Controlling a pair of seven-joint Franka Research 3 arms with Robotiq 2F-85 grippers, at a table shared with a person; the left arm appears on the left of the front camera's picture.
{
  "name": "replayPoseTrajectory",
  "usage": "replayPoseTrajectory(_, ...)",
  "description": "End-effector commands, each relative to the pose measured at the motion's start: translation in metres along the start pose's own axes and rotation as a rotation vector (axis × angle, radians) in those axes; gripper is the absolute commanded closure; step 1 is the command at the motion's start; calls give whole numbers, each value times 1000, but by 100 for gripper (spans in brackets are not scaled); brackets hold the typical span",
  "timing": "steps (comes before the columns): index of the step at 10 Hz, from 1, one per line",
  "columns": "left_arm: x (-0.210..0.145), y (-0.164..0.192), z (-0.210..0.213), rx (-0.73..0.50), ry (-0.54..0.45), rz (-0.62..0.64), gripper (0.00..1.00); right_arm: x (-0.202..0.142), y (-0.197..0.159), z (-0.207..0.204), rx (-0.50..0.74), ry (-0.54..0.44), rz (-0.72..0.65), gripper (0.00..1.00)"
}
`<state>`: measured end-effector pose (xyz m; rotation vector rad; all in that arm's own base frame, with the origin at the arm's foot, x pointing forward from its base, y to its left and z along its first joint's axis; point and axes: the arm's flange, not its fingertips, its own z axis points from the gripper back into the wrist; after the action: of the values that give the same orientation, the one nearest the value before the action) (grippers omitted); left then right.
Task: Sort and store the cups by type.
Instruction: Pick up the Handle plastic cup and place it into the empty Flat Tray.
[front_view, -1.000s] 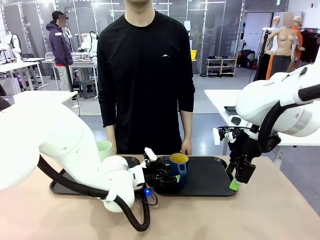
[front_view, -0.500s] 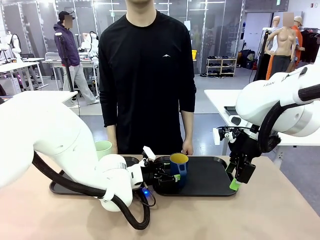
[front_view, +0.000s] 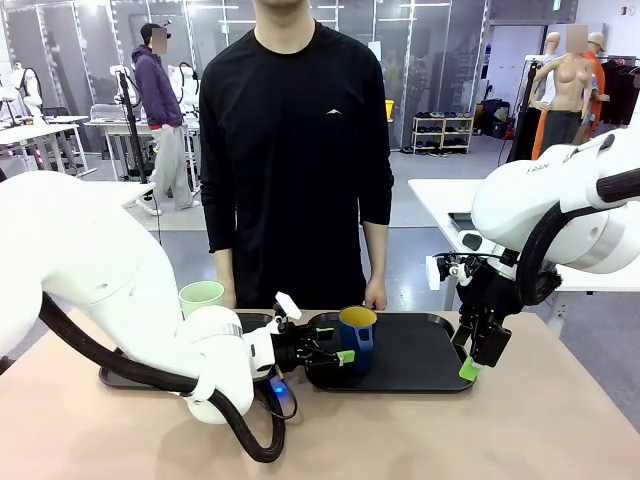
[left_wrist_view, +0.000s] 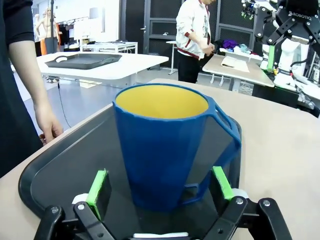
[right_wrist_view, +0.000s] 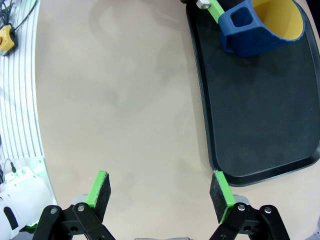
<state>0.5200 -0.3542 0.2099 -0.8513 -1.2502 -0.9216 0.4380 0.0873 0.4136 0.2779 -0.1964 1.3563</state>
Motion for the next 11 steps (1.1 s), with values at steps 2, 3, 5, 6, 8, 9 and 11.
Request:
replayPoseTrajectory(2, -36, -87, 12, 72, 36, -78, 0, -2, 2, 0, -10, -5, -4, 0)
replayPoseTrajectory(3, -35, -91, 17, 87, 56, -83, 0, -2, 2, 0, -10, -5, -4, 0)
replayPoseTrajectory(5, -32, -99, 29, 99, 121, -80, 0, -2, 2, 0, -10, -5, -4, 0)
replayPoseTrajectory(6, -27, -104, 38, 118, 165, -91, 0, -2, 2, 0, -10, -5, -4, 0)
replayPoseTrajectory(8, -17, -112, 54, 107, 227, -106, 0, -2, 2, 0, -10, -5, -4, 0)
replayPoseTrajectory(9, -9, -113, 65, 121, 258, -130, 0, -2, 2, 0, -10, -5, -4, 0)
replayPoseTrajectory(11, -1, -115, 82, 116, 338, -135, 0, -2, 2, 0, -10, -5, -4, 0)
